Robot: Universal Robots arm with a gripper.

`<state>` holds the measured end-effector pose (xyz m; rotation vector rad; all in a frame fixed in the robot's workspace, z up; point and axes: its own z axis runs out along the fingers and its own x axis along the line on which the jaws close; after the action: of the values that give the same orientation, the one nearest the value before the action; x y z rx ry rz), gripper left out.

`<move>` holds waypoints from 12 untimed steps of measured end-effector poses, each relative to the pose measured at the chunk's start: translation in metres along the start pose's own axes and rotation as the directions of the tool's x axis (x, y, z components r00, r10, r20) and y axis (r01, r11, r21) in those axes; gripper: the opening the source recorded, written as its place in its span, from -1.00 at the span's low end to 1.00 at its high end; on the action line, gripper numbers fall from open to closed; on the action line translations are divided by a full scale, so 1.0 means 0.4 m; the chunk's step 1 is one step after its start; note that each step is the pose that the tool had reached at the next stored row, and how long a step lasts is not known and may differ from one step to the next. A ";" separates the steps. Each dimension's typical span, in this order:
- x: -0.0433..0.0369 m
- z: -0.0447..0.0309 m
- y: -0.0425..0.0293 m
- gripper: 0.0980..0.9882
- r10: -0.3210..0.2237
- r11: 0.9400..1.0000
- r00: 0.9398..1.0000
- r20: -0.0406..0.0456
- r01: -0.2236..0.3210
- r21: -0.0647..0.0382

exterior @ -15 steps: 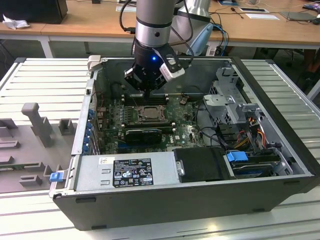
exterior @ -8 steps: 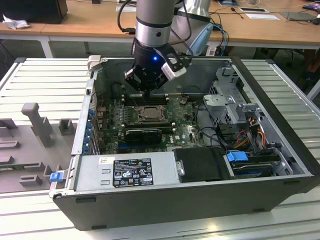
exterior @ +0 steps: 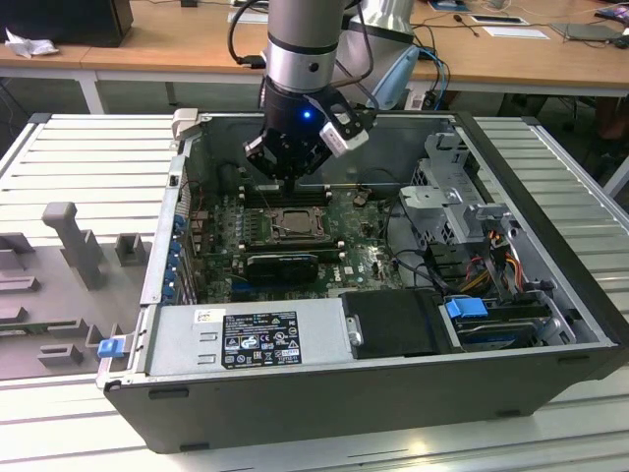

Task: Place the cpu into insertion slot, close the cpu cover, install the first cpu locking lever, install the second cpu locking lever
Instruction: 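Install the first cpu locking lever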

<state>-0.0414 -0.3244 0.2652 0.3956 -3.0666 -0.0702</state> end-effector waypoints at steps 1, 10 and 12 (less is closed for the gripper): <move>0.000 0.000 0.000 -0.98 -0.007 1.000 1.000 0.000 0.007 0.000; 0.000 0.000 0.000 -0.98 -0.103 0.995 0.995 -0.005 0.103 0.004; 0.000 0.000 0.000 -0.98 -0.120 0.993 0.993 -0.006 0.120 0.005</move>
<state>-0.0414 -0.3244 0.2652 0.5795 -3.0346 -0.0654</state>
